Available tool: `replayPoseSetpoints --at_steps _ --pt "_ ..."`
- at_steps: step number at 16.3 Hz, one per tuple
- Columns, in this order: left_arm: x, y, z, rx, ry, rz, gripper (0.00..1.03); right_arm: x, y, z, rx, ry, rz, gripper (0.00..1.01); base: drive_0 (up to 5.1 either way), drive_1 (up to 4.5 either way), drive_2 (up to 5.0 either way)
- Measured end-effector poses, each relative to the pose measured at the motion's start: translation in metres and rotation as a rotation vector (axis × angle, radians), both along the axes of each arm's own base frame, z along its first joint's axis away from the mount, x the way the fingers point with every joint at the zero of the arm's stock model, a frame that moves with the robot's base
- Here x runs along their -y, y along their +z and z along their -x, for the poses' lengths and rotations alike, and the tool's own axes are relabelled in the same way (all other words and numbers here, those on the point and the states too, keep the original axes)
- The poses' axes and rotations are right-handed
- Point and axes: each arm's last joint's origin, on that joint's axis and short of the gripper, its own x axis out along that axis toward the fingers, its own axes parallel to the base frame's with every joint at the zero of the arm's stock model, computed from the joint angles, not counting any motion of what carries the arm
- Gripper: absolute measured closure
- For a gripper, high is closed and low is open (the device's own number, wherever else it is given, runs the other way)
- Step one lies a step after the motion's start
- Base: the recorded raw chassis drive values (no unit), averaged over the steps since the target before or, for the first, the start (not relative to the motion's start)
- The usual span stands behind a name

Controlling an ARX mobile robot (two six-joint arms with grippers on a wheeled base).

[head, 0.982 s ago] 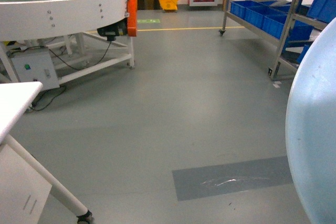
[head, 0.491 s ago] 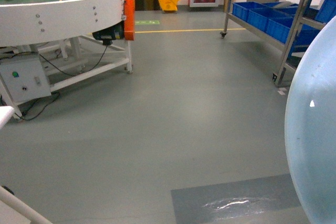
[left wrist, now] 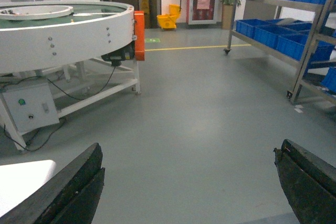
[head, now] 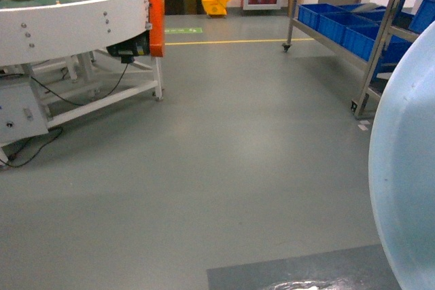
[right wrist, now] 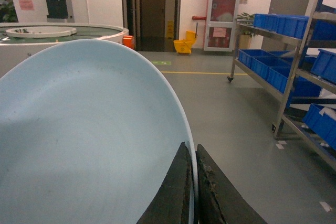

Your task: Place blue tray on left shelf second layer neatly

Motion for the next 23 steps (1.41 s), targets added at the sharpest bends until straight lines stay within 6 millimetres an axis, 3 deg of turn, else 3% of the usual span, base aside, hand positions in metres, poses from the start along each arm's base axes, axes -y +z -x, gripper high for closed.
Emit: replayPoseSetpoints --at_steps 7,23 --pt "0.0 0.0006 0.0 0.006 0.0 0.0 0.05 0.0 -0.0001 0.0 -0.001 -0.002 0.0 0.99 2.9 2.01 -5.0" --pt "0.0 0.0003 0.0 0.003 0.0 0.0 0.05 0.0001 -0.0003 0.0 -0.003 -0.003 0.003 0.99 0.1 4.12 -4.0"
